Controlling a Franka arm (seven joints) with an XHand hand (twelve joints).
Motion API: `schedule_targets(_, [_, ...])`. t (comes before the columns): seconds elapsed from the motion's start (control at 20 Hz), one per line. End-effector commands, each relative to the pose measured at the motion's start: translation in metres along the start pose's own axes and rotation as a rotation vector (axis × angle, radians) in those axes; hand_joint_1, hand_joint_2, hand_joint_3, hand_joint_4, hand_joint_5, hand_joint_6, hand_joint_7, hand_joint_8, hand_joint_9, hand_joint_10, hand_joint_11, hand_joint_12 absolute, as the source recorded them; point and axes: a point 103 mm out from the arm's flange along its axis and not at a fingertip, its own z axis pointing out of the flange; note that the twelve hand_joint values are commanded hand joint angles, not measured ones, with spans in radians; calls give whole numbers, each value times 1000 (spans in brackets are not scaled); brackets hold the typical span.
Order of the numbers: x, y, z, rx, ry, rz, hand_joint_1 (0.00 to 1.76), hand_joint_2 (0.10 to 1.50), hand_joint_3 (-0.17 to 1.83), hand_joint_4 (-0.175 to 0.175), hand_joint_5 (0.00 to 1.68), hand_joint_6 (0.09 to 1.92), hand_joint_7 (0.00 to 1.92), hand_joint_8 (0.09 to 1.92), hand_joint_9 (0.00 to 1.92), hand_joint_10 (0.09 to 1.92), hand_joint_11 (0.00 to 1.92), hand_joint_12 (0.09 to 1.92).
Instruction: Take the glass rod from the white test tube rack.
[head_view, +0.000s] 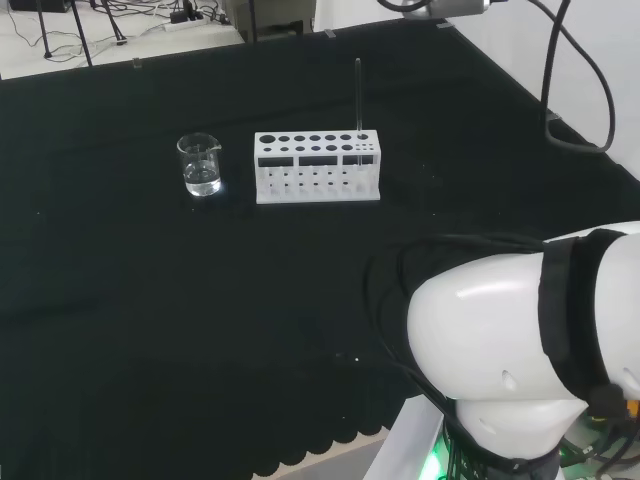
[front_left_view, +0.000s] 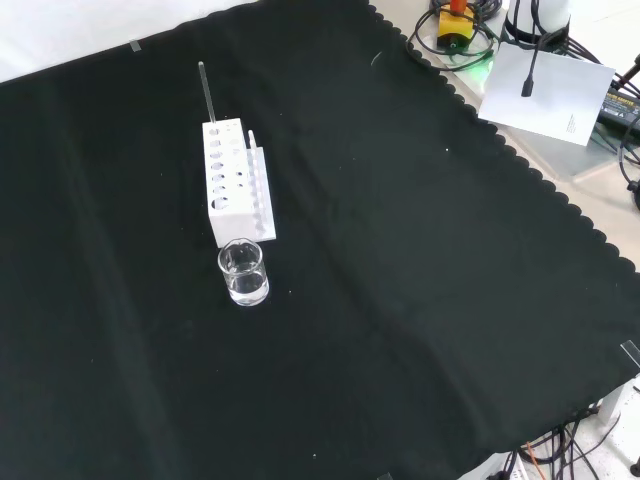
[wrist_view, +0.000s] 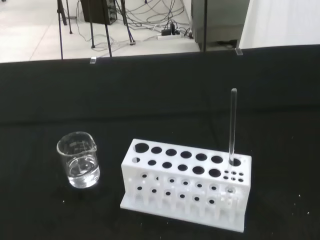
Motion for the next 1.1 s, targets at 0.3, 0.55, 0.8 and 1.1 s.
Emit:
schedule_targets(0.3, [-29,47,24,64,28,23,638,1220,-175,-137,41,87,0,447,0,750,0,1176])
schedule_targets(0.55, [-35,65,23,63,14,33,632,1221,-175,-137,46,87,0,482,0,765,0,1247])
schedule_targets(0.8, [-40,92,25,63,6,39,629,1221,-175,-136,50,87,0,506,0,780,0,1286])
schedule_targets(1.1, [-49,124,40,84,3,13,624,1222,-175,-136,55,87,0,552,0,803,0,1300])
